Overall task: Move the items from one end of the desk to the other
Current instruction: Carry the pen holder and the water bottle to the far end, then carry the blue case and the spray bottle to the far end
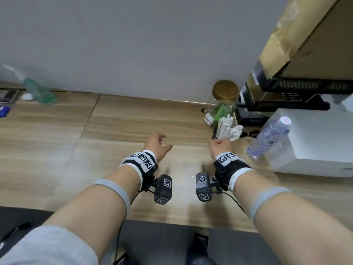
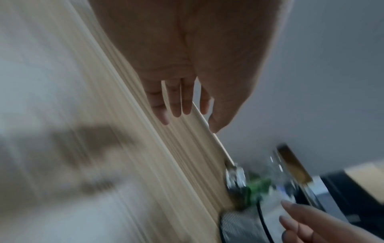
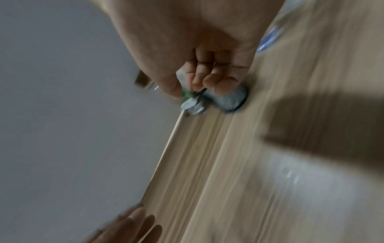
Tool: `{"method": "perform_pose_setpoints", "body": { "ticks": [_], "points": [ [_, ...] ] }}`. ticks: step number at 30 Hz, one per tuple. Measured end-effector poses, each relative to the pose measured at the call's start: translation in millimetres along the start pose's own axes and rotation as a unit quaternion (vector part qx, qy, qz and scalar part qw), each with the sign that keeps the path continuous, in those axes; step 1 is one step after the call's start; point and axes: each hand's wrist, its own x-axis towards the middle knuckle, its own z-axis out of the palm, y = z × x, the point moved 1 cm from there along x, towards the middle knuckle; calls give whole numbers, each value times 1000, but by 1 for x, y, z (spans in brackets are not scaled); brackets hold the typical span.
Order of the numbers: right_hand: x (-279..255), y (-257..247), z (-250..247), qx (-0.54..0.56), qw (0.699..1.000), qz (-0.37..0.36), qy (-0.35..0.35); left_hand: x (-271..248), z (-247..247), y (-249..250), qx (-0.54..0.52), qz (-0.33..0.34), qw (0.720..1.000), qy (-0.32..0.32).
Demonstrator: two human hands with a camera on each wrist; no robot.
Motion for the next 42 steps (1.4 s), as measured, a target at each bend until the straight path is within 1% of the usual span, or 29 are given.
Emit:
{"method": "perform_pose_setpoints", "body": {
  "ticks": [2, 5, 10, 13, 16, 19, 22, 28, 33, 38, 42],
  "points": [
    [-26, -28, 36, 1, 1000, -22, -21, -9, -46, -27, -14, -7, 1000, 27],
    [-68, -66, 99, 32, 996, -56, -55, -21, -122, -74, -29, -8, 998, 63],
    [-161, -136, 204, 26, 988, -113, -98, -40, -254, -162, -56, -6, 992, 113],
    [-206, -169, 265, 24, 982, -140, -128, -52, -323, -210, -61, -10, 988, 142],
    [-243, -196, 317, 30, 974, -158, -158, -60, -378, -251, -64, -22, 984, 163],
    [-269, -216, 361, 30, 968, -171, -183, -62, -420, -285, -75, -36, 980, 178],
    [-282, -232, 405, 22, 965, -173, -197, -58, -452, -309, -82, -45, 978, 187],
    [-277, -258, 503, 8, 965, -150, -217, -25, -515, -356, -81, -60, 978, 184],
    [-273, -303, 589, 3, 962, -141, -233, 35, -579, -396, -68, -80, 975, 195],
    [-252, -345, 679, 13, 958, -121, -261, 89, -639, -428, -39, -115, 977, 176],
    [-250, -377, 726, 14, 953, -119, -279, 129, -679, -451, -27, -129, 976, 173]
  ]
}}
